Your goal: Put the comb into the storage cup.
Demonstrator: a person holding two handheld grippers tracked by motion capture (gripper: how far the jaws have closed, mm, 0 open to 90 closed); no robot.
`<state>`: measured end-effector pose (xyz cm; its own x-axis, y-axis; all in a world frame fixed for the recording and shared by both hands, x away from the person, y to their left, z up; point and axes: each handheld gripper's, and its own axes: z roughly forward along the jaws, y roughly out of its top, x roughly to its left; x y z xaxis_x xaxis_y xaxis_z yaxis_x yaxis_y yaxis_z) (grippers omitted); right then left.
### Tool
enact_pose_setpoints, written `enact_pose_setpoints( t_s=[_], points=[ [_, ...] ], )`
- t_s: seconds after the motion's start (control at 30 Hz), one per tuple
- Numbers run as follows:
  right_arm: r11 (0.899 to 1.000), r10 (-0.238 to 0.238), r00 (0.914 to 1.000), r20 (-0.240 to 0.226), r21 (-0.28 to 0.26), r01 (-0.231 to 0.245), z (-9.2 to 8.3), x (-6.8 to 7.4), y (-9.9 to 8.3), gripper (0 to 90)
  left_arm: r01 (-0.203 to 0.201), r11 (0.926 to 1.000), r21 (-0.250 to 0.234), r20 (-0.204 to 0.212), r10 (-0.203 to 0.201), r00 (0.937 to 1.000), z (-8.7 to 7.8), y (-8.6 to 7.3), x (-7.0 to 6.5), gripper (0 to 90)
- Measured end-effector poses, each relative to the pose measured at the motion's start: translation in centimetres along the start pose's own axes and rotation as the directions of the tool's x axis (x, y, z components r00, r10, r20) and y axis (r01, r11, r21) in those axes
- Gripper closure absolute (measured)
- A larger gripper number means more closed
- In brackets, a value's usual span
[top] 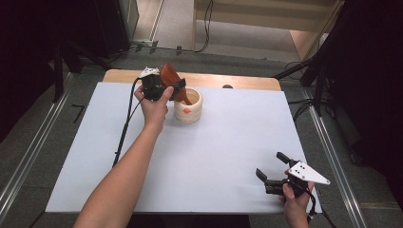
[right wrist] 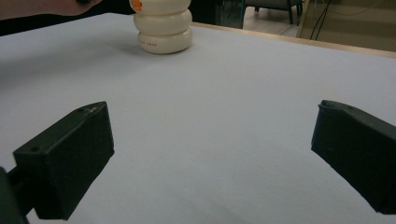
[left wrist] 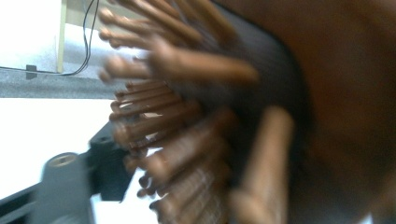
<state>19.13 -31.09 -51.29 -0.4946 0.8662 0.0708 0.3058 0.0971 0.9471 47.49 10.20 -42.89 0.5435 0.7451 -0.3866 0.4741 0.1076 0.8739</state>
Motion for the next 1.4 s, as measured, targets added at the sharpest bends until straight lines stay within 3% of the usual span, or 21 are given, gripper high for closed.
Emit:
enact_pose_setpoints(
  t_s=[0.07, 0.17, 0.37, 1.4],
  points=[
    [1.000, -0.001, 1.0000, 0.000, 0.000, 0.001, 0.0, 0.0, 0.0, 0.0, -0.008, 1.0000, 0.000, 0.017, 0.008, 0.9998, -0.1, 0.0, 0.0, 12.0],
    [1.000, -0.004, 1.0000, -0.002, 0.001, 0.004, 0.0, 0.0, 0.0, 0.0, -0.028, 0.9996, 0.005, 0.001, 0.028, 0.9996, -0.2, 0.0, -0.1, 0.0],
    [1.000, -0.002, 1.0000, -0.001, 0.003, 0.002, 0.0, 0.0, 0.0, 0.0, -0.090, 0.9960, 0.004, -0.024, 0.090, 0.9957, -0.6, 0.0, -0.7, 0.0],
    [1.000, -0.004, 1.0000, 0.001, 0.008, 0.004, 0.1, 0.1, 0.0, 0.0, -0.163, 0.9865, -0.018, -0.034, 0.162, 0.9862, -4.3, -0.4, -1.0, 0.0]
  ],
)
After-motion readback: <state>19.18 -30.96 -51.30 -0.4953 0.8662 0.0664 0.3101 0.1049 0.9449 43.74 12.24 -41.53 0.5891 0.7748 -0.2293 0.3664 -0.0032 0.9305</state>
